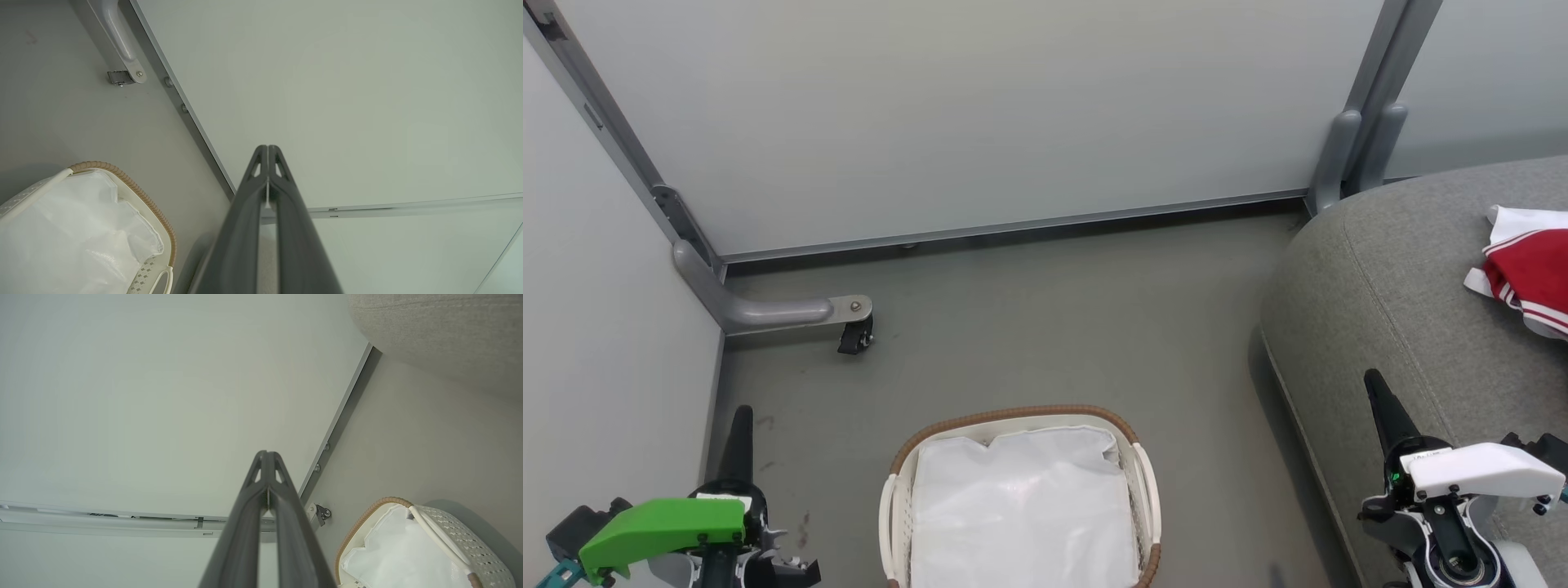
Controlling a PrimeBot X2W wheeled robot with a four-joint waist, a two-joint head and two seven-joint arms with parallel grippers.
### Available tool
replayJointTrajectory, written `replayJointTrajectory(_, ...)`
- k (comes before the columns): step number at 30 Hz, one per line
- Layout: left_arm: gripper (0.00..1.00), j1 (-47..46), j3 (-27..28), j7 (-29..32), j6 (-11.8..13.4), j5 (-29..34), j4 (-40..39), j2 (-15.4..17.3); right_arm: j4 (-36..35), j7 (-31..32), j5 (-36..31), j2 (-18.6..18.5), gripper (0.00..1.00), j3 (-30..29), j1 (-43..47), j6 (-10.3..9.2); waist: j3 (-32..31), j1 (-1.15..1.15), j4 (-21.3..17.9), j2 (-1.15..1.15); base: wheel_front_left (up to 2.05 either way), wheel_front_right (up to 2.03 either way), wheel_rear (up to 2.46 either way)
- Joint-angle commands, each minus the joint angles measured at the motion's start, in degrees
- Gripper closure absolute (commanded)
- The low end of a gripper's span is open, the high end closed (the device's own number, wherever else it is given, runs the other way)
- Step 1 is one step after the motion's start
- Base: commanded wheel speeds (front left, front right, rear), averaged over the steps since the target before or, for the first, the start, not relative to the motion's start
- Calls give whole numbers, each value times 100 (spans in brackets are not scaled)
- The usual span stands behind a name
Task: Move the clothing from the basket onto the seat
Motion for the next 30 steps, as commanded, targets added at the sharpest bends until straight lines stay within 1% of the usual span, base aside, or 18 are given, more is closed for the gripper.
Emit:
replayJointTrajectory(1, 100, -121, 28, 46, -39, -138, -46, 45, -68, 41, 135, -35, 100, -30, 48, -2, -4, 0, 3, 0, 0, 0, 0)
replayJointTrajectory(30, 100, -209, 46, 347, -51, -1315, -182, 51, -255, 358, 1348, -44, 100, -139, 119, -3, -78, 0, 60, 0, 0, 0, 0)
